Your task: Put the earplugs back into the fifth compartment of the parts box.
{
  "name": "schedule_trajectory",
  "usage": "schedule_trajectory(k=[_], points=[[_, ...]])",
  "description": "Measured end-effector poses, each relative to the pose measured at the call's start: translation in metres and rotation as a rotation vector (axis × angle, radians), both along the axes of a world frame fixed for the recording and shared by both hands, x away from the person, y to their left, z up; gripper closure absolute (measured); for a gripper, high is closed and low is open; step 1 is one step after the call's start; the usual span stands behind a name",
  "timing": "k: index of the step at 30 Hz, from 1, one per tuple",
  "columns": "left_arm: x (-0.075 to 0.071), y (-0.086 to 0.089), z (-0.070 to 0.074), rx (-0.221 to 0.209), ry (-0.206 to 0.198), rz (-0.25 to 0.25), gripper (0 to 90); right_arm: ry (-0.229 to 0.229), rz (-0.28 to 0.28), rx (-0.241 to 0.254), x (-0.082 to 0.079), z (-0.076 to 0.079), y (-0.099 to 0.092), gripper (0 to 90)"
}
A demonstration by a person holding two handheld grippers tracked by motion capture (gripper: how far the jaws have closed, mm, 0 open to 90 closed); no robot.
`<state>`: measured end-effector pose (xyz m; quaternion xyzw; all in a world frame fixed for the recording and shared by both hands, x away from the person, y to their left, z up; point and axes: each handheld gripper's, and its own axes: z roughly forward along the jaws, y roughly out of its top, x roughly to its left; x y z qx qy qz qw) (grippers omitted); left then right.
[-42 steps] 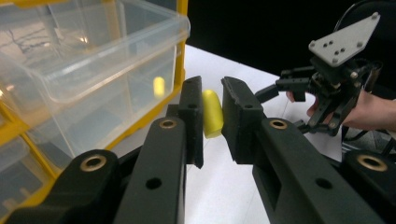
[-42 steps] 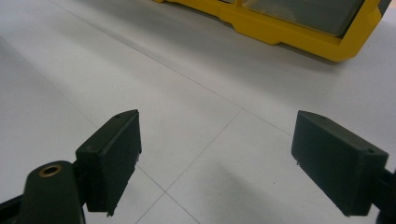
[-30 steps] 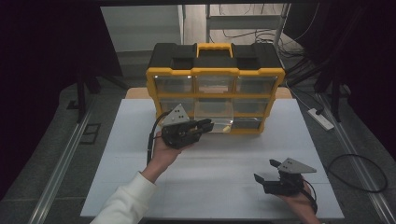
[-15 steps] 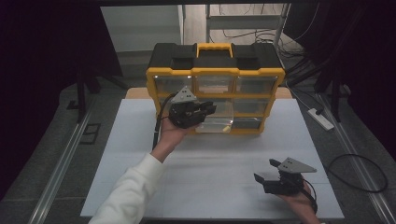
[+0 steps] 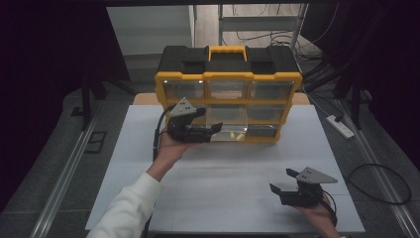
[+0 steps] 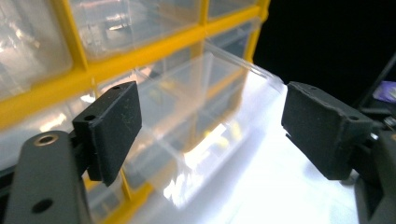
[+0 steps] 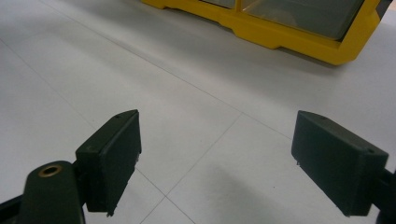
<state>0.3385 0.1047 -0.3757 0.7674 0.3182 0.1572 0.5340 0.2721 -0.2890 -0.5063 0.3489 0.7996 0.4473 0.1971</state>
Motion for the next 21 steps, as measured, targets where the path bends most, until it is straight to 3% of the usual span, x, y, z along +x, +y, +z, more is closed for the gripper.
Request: schedule_trajectory(k=[6,11,15,17,21], points=[[-0.033,0.023,-0.018,0.024,0.009,0.004,18.3,-0.001,0.001,-0.011,-0.001,0.0,0.002,16.7],[-0.056,0.044,-0.044,0.034,0.028,0.028,17.6,0.0,-0.004,-0.003,-0.001,0.0,0.001,16.7],[-0.065,0.055,-0.057,0.036,0.039,0.052,17.6,0.004,0.005,0.013,-0.001,0.001,-0.001,16.6],[-0.075,0.067,-0.075,0.048,0.065,0.07,17.6,-0.003,0.015,0.027,-0.003,0.002,-0.001,16.6],[-0.082,0.074,-0.09,0.06,0.084,0.077,17.3,-0.006,0.017,0.034,-0.003,0.003,-0.002,16.6]])
